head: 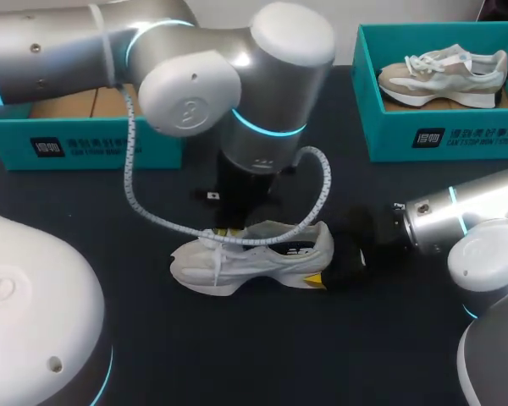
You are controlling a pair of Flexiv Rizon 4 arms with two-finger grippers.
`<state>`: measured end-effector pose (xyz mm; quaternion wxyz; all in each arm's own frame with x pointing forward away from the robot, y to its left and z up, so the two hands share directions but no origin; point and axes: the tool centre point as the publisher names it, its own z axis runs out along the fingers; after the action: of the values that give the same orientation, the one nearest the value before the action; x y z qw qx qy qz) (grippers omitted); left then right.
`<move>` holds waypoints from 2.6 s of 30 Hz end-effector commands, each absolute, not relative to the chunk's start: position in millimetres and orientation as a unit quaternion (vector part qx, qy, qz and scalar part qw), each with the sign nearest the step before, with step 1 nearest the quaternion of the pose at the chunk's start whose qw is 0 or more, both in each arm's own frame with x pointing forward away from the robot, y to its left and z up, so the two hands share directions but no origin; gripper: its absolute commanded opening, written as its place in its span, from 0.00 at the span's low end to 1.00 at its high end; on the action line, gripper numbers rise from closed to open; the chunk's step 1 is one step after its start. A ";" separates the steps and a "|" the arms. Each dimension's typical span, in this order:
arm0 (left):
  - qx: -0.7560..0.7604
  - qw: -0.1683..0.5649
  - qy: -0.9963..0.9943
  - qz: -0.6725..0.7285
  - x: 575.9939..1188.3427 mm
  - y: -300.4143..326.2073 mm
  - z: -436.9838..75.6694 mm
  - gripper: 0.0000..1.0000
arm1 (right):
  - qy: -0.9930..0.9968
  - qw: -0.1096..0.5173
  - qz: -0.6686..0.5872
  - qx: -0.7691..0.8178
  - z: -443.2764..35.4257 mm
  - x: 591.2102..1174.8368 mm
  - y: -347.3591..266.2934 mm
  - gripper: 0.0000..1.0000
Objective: Take the shoe out of the shoebox, open the shoe tongue, remove and reinsert the insole, then place the shoe into the shoebox
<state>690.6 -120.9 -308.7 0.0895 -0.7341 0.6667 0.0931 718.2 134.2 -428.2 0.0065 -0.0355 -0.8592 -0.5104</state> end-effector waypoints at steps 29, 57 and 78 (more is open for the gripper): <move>-0.765 0.048 0.638 0.080 690.0 -47.8 -353.0 1.00 | -0.860 0.006 -0.509 -0.036 -434.9 717.5 136.7 0.00; -0.330 -0.095 0.939 0.014 679.8 -73.4 -250.1 1.00 | -0.860 0.006 -0.509 -0.036 -434.9 717.5 136.7 0.00; -0.188 -0.066 0.976 -0.092 690.7 -153.5 -247.0 0.48 | -0.860 0.006 -0.509 -0.036 -434.9 717.5 136.7 0.00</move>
<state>688.8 -145.6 -243.0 -0.0682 -0.1973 0.9731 -0.0978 718.2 134.1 -428.3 0.0064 -0.0356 -0.8592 -0.5104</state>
